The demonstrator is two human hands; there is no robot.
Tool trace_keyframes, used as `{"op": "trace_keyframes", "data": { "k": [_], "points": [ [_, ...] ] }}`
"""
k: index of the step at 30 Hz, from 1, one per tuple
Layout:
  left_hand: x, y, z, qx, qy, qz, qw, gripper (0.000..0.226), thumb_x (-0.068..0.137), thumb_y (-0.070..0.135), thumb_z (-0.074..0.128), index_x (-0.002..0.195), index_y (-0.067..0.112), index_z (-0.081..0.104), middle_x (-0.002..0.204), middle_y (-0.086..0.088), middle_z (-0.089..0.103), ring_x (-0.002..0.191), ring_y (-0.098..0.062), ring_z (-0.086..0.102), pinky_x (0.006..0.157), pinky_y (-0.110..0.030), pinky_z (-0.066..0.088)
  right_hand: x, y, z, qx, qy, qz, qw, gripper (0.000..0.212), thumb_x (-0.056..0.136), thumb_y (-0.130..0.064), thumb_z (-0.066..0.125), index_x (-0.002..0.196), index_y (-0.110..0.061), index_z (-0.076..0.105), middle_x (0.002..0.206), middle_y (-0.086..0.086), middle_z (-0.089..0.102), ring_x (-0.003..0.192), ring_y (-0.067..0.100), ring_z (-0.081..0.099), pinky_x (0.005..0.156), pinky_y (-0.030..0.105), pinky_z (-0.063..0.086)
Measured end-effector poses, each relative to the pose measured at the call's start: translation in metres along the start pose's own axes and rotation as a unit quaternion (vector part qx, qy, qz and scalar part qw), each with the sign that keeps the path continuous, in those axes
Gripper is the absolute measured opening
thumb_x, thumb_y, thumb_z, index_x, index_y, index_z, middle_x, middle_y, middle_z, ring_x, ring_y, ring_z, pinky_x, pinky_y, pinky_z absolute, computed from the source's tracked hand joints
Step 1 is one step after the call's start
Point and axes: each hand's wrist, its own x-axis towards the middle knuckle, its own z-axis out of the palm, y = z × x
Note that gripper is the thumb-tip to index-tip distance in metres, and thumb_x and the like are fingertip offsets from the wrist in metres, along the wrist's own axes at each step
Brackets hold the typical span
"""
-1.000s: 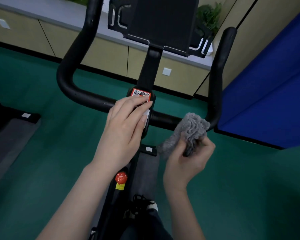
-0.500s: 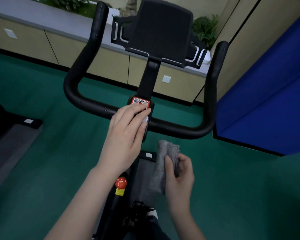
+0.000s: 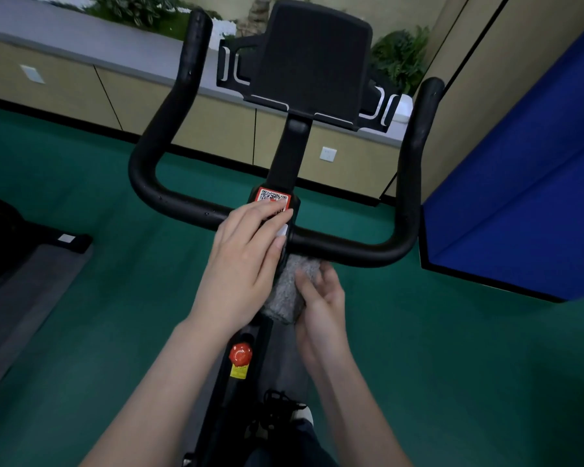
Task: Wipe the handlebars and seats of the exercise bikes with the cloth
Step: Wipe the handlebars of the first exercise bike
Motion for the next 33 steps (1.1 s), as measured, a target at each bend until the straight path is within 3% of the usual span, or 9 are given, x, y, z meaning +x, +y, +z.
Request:
{"op": "trace_keyframes", "data": {
  "k": [3,5,8,12,16,23,28,33],
  "points": [
    [0.0,0.0,0.0,0.002,0.004,0.001,1.0,0.035,0.099,0.017,0.044,0.129,0.007,0.057,0.133,-0.001,0.053,0.127,-0.018,0.042,0.11,-0.037,0.032,0.002,-0.012,-0.004,0.029,0.019,-0.006,0.999,0.027,0.091,0.003,0.053,0.117,-0.003,0.055,0.115,0.01,0.068,0.109,0.023,0.064,0.089,0.033,0.054],
    [0.0,0.001,0.0,0.004,0.007,0.003,1.0,0.035,0.098,0.016,0.044,0.129,0.006,0.057,0.133,-0.002,0.053,0.126,-0.018,0.043,0.11,-0.037,0.032,0.002,-0.021,-0.011,0.049,0.034,-0.027,0.998,0.028,0.091,0.004,0.053,0.118,-0.002,0.056,0.113,0.01,0.069,0.107,0.022,0.065,0.08,0.027,0.056],
    [0.0,0.003,-0.001,0.023,0.005,0.002,1.0,0.035,0.098,0.017,0.045,0.129,0.006,0.057,0.133,-0.002,0.053,0.126,-0.019,0.043,0.11,-0.037,0.031,0.0,-0.023,-0.014,0.054,0.036,-0.041,0.997,0.034,0.092,0.004,0.052,0.125,-0.004,0.054,0.12,0.012,0.066,0.112,0.023,0.062,0.08,0.025,0.055],
    [0.002,0.011,0.001,0.075,0.014,0.002,0.997,0.035,0.096,0.021,0.048,0.126,0.004,0.058,0.13,-0.006,0.055,0.124,-0.022,0.044,0.107,-0.037,0.032,0.001,-0.021,-0.006,0.024,0.017,-0.011,1.0,0.02,0.091,0.005,0.053,0.109,-0.002,0.058,0.105,0.011,0.071,0.098,0.021,0.067,0.078,0.029,0.056],
    [0.007,0.024,0.008,0.1,0.017,0.036,0.994,0.033,0.093,0.023,0.055,0.12,0.005,0.062,0.124,-0.007,0.059,0.121,-0.023,0.047,0.105,-0.038,0.032,0.002,-0.035,-0.021,0.035,0.04,-0.039,0.998,0.032,0.091,0.007,0.049,0.122,-0.001,0.056,0.117,0.016,0.067,0.109,0.026,0.064,0.093,0.036,0.051],
    [0.009,0.031,0.02,0.141,-0.026,0.067,0.987,0.032,0.091,0.031,0.058,0.114,0.01,0.066,0.113,-0.002,0.064,0.111,-0.023,0.056,0.107,-0.036,0.033,-0.001,-0.036,-0.022,0.012,0.015,-0.015,1.0,0.029,0.092,0.004,0.05,0.119,-0.001,0.058,0.115,0.017,0.067,0.106,0.026,0.065,0.094,0.037,0.051],
    [0.009,0.028,0.025,0.171,-0.014,0.078,0.982,0.034,0.093,0.036,0.055,0.112,0.011,0.067,0.108,0.0,0.066,0.106,-0.022,0.058,0.104,-0.036,0.035,0.0,-0.055,-0.045,0.032,0.101,-0.03,0.994,0.029,0.09,0.006,0.052,0.119,0.002,0.057,0.117,0.02,0.066,0.1,0.024,0.066,0.099,0.043,0.047],
    [0.009,0.026,0.028,0.172,0.018,0.082,0.981,0.03,0.092,0.035,0.059,0.11,0.012,0.068,0.105,0.001,0.066,0.104,-0.021,0.058,0.103,-0.035,0.037,-0.002,-0.055,-0.043,-0.009,0.063,-0.011,0.998,0.023,0.09,0.003,0.052,0.111,0.0,0.061,0.105,0.014,0.071,0.089,0.019,0.069,0.077,0.029,0.056]
  ]
}}
